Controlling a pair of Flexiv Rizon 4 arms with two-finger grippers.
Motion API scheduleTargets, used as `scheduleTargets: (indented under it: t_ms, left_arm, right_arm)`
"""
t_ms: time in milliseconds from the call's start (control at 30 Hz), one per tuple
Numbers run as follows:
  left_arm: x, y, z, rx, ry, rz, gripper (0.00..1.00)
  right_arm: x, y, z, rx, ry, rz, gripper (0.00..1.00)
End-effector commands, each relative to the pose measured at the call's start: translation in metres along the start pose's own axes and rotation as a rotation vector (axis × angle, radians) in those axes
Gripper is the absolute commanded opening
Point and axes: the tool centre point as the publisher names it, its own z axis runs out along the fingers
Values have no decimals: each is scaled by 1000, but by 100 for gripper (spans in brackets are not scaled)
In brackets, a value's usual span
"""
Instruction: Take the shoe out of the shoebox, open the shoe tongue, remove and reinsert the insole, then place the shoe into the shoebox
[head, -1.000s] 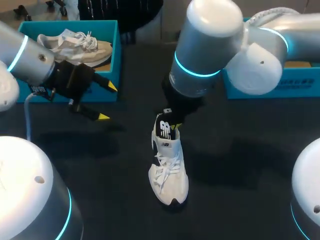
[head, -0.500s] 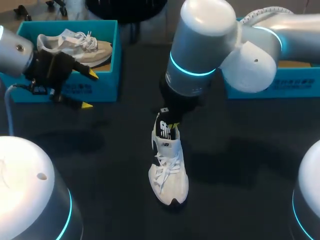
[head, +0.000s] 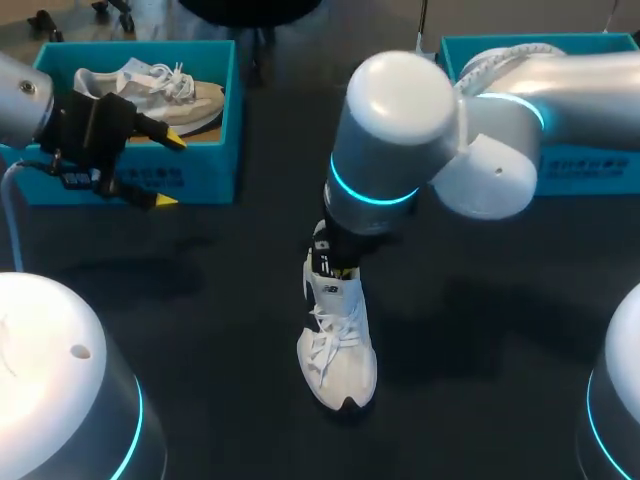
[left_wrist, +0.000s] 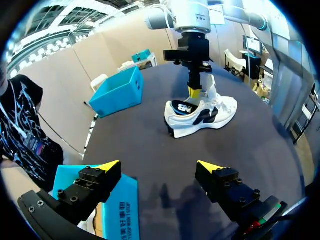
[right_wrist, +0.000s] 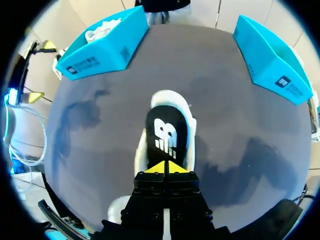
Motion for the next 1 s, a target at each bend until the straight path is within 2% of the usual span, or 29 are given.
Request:
scheduleTargets:
  t_ms: [33, 233, 433, 767, 833, 1000]
  left_arm:
    - [1, 0, 0, -3, 0, 1, 100]
    - [1, 0, 0, -3, 0, 1, 100]
    - [1, 0, 0, -3, 0, 1, 100]
    - [1, 0, 0, -3, 0, 1, 100]
    - [1, 0, 0, -3, 0, 1, 100]
    - [1, 0, 0, -3, 0, 1, 100]
  right_arm:
    - [12, 1, 15, 2, -20, 14, 0]
    - [13, 0, 20, 21, -76, 17, 0]
    - [7, -2, 34, 20, -98, 38, 0]
    - [3, 0, 61, 61, -80, 21, 0]
    - [0, -2, 58, 62, -82, 23, 0]
    - [-5, 0, 33, 20, -116, 27, 0]
